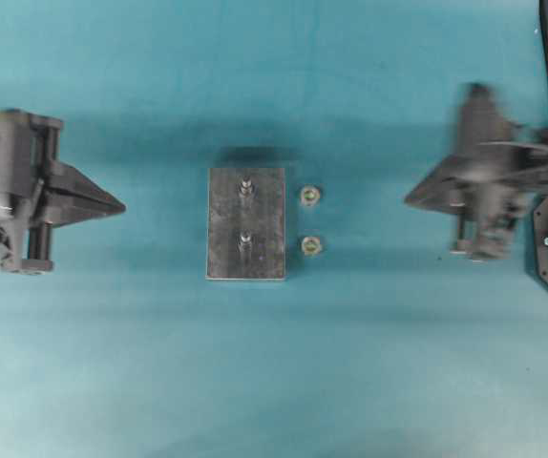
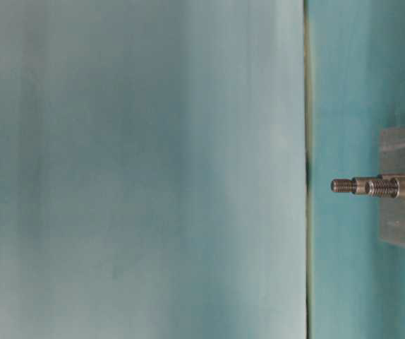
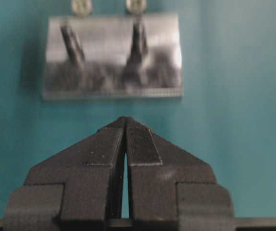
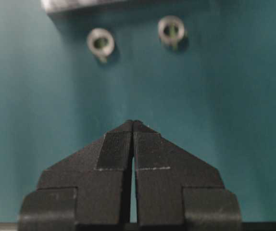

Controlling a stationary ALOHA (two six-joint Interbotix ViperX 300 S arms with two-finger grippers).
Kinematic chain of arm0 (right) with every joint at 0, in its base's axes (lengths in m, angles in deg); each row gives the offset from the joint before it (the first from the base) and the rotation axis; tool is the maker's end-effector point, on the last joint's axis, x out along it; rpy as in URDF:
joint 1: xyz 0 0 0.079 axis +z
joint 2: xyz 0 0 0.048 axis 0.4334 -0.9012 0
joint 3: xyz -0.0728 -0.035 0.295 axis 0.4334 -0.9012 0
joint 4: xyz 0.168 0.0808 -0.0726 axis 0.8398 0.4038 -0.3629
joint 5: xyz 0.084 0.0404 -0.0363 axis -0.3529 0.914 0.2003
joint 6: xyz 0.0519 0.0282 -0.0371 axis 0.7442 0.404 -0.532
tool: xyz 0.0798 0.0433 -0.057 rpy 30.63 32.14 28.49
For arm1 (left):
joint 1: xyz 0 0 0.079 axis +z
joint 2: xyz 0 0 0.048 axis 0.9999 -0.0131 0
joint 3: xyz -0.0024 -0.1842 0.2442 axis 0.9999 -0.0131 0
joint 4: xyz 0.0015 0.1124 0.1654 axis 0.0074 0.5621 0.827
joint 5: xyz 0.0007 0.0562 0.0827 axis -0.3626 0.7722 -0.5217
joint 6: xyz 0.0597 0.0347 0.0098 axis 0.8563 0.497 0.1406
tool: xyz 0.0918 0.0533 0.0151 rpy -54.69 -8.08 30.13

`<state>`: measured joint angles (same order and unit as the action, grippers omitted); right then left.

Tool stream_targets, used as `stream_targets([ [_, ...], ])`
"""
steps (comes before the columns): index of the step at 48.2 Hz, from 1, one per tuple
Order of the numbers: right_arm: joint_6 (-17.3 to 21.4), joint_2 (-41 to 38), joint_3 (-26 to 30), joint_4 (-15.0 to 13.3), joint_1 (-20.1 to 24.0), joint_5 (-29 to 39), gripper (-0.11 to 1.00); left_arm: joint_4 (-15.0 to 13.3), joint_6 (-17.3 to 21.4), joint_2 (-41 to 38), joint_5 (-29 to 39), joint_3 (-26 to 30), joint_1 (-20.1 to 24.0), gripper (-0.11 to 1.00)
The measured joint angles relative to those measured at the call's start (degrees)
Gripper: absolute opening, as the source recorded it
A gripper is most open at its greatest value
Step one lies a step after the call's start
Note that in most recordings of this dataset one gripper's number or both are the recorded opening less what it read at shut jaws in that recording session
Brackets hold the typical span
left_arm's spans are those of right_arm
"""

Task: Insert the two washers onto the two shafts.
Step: 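Move the right gripper over the upper steel washer beside the plate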

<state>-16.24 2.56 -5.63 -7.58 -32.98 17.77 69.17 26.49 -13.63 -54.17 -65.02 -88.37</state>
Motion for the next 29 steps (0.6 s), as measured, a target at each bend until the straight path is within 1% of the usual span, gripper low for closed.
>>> stream_targets([
  [5,0.0,-4.3,2.8,-0.4,-1.9,0.2,0.01,0.0,0.1,-0.5,1.4,0.5,-0.1,0.00],
  [10,-0.1,-8.0,5.4,-1.7,-3.9,0.0,0.01,0.0,0.1,-0.5,1.8,0.5,0.0,0.00],
  [12,-0.3,-9.4,6.5,-2.3,-4.4,-0.1,0.04,0.0,0.1,-0.5,1.8,0.5,0.0,0.00],
  [14,-0.6,-10.6,7.5,-2.6,-4.7,-0.2,0.09,0.0,0.1,-0.4,2.0,0.5,0.0,0.00],
  [17,-1.6,-12.7,8.9,-2.9,-4.7,-0.2,0.21,0.0,0.1,-0.5,2.2,0.6,0.1,0.00],
  [20,-2.5,-14.9,10.4,-2.9,-4.7,-0.3,0.39,0.0,0.1,-0.5,2.2,0.5,0.4,0.00],
  [27,-3.4,-20.3,13.5,-2.9,-4.7,-0.7,0.82,0.0,0.0,-0.4,2.2,0.6,0.5,0.00],
  [29,-3.7,-21.6,14.2,-2.9,-4.7,-0.9,0.88,0.0,-0.4,-0.4,2.2,0.6,0.5,0.00],
])
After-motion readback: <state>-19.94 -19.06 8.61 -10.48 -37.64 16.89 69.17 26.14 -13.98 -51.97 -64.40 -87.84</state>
